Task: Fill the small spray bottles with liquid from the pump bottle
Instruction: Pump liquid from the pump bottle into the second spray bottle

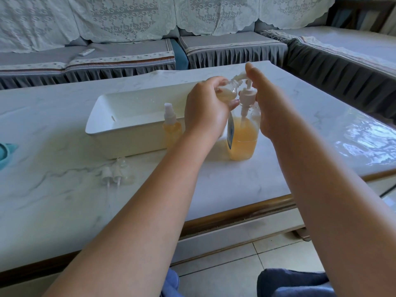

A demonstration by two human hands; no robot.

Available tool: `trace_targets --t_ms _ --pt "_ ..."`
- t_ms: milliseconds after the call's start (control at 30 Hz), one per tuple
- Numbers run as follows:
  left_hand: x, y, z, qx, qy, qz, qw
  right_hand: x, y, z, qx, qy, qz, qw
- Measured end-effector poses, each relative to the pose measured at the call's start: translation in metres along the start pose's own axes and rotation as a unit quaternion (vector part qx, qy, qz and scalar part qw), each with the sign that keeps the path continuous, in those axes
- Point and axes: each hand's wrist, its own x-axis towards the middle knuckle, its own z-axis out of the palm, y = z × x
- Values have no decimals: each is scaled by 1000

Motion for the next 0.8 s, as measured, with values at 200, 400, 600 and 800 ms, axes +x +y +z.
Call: trace_targets --t_ms 200,400,600,800 --pt "-1 0 -1 14 2 5 1000 -1 -1 -1 -6 -9 -1 1000" --pt "-3 -3 1 20 -11 2 1000 1 2 -1 20 33 -31 999" --pt "-1 -6 3 5 -11 -5 1000 0 2 -1 9 32 -33 999" --pt "2 -3 1 -3 8 2 1000 2 1 1 7 4 -11 1000"
